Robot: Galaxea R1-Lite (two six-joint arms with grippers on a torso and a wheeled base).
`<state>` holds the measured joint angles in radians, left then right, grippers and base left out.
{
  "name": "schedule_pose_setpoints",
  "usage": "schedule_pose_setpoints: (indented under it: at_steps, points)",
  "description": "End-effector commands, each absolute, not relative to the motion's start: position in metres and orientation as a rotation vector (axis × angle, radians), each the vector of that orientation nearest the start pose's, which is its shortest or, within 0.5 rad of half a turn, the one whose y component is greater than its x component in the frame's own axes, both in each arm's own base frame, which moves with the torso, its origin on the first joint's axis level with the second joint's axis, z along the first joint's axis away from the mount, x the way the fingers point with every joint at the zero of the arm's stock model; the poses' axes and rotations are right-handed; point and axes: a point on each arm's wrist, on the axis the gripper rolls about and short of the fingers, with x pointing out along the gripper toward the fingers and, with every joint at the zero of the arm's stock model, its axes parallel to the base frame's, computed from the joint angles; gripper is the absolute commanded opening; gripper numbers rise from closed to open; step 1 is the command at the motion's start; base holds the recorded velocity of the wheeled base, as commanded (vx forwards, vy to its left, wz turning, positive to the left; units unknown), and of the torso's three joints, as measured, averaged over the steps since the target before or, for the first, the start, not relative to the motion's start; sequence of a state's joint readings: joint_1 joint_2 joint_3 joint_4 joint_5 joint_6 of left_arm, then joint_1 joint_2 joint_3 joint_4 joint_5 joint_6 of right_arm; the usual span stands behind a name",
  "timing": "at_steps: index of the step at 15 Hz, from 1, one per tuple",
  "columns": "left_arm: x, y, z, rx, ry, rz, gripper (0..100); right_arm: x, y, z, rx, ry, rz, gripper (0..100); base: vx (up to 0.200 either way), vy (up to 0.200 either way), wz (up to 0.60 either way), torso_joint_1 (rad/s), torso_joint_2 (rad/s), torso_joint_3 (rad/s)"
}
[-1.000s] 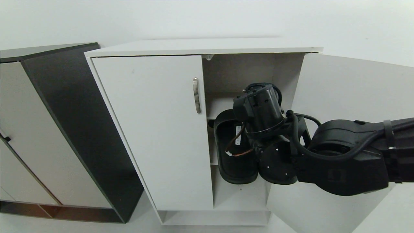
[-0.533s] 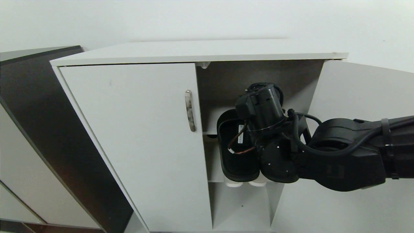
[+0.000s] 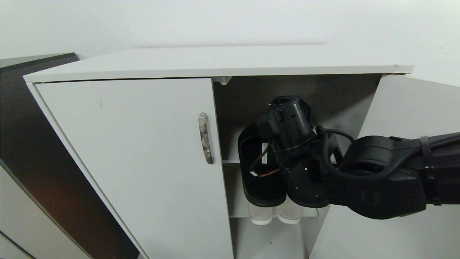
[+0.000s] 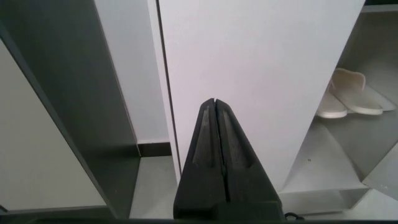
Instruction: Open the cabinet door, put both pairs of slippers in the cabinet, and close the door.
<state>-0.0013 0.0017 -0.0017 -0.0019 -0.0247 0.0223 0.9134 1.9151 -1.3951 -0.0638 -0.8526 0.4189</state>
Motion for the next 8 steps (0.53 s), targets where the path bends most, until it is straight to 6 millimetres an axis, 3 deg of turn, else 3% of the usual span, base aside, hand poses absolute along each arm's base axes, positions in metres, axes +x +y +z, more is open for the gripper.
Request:
schedule_pose_setpoints:
  at_steps: [1, 4, 8]
  points:
    - [-0.023, -0.001, 0.076, 0.023, -0.002, -0.026, 0, 0.250, 0.286, 0.214, 0.054, 0.302, -0.019, 0, 0.000, 0.000, 0.00, 0.000, 0.00, 0.000]
    - [-0.023, -0.001, 0.076, 0.023, -0.003, -0.026, 0, 0.265, 0.287, 0.211, 0.064, 0.299, -0.043, 0, 0.000, 0.000, 0.00, 0.000, 0.00, 0.000]
    - [-0.023, -0.001, 0.076, 0.023, -0.002, -0.026, 0, 0.284, 0.282, 0.221, 0.087, 0.273, -0.076, 0, 0.000, 0.000, 0.00, 0.000, 0.00, 0.000]
